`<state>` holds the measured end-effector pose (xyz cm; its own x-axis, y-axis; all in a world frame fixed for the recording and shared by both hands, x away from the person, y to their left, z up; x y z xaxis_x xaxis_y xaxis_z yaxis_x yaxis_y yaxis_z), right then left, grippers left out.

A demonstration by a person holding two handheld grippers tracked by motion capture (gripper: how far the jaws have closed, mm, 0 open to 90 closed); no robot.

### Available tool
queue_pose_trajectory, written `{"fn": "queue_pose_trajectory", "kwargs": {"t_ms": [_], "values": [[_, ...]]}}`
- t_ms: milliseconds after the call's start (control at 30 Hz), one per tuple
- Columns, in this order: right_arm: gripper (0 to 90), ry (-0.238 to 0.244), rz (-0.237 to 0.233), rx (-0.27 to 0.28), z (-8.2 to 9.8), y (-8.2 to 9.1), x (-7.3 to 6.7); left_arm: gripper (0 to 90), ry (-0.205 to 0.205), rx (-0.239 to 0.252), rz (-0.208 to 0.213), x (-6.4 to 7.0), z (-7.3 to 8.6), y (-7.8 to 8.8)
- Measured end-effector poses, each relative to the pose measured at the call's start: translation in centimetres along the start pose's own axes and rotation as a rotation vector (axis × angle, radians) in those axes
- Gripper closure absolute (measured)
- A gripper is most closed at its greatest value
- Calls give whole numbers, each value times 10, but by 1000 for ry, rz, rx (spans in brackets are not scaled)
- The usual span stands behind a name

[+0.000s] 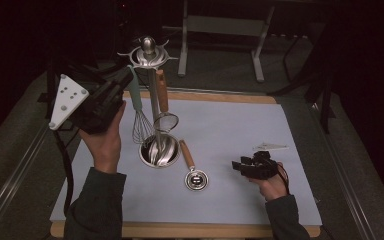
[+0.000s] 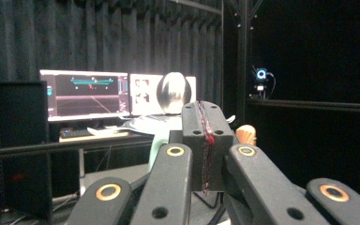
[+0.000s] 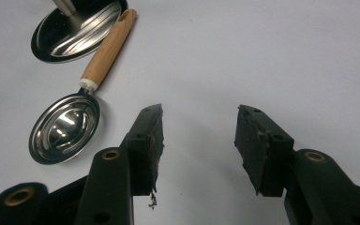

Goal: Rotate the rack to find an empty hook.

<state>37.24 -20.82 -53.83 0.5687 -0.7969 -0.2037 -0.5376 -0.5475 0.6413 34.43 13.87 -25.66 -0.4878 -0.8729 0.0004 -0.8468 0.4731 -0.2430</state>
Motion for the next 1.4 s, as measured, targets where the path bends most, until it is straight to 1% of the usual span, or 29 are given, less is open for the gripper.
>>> {"fn": "queue_pose_trajectory", "kwargs": {"t_ms": [67,100,167,267,467,500,600,633,667,700,733,833,1133,1300,1400], "values": [[515,-10,-2,2,1,1,1,899,-3,-12,-6,-3,3,-2],[515,-15,-4,7,1,1,1,899,5,-15,-7,-5,6,-2],[515,-19,-3,8,1,2,2,899,5,-15,-9,-6,6,-2],[514,-22,-2,12,0,2,2,899,-12,-24,-15,-10,7,-1],[514,-28,-1,11,2,2,3,898,-11,-31,-38,-19,7,-1],[514,-29,-2,10,2,2,3,899,-12,-37,-44,-23,7,-2],[514,-29,-2,11,2,1,3,899,-16,-43,-52,-26,7,-3],[514,-31,-4,11,2,1,3,899,-19,-51,-62,-30,7,-5],[514,-31,-4,11,2,1,3,899,-19,-51,-62,-30,7,-5],[514,-32,-5,8,3,0,2,898,-22,-58,-69,-34,7,-6],[514,-32,-5,8,3,0,2,899,-22,-58,-69,-34,7,-6],[514,-32,-4,5,4,0,2,899,-26,-71,-83,-40,6,-9],[515,-25,-4,1,4,-2,1,898,-34,-93,-102,-49,6,-16],[517,-21,-4,4,4,-2,0,898,-25,-102,-111,-54,6,-20],[517,-19,-5,6,4,-1,0,898,-26,-105,-113,-55,6,-21]]}}
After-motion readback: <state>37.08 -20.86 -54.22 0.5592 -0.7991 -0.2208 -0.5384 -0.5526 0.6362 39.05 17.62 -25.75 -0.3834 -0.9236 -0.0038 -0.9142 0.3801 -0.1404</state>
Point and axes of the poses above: each handheld gripper's, and its own axes: y roughly backward along the jaws, z roughly out of its underside, x roughly to its right, the point moved 8 cm from there along -y, roughly forward along the jaws, and after that the axes turned 2 degrees about x, right-handed, at the moved point
